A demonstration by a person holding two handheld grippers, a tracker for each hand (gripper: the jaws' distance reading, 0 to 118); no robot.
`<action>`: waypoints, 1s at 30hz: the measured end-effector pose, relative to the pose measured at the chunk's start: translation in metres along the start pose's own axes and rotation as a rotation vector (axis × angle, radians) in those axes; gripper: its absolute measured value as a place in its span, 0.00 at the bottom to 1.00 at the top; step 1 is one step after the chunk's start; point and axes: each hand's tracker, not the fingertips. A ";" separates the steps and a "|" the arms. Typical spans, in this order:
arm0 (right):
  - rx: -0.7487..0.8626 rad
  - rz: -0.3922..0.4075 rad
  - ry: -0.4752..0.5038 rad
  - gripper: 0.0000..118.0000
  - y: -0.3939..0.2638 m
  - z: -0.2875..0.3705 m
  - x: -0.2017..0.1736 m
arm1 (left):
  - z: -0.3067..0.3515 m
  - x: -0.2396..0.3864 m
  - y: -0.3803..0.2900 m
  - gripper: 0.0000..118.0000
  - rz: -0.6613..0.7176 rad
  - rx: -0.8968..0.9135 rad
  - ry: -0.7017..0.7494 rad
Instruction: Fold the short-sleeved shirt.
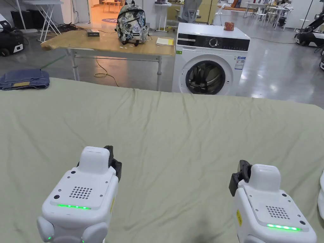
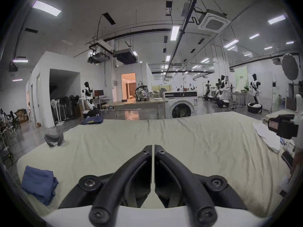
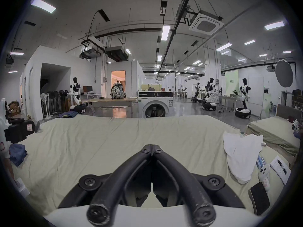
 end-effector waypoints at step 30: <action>0.094 0.062 -0.083 0.80 0.005 0.002 -0.009 | -0.002 -0.017 0.007 0.69 0.054 0.055 0.062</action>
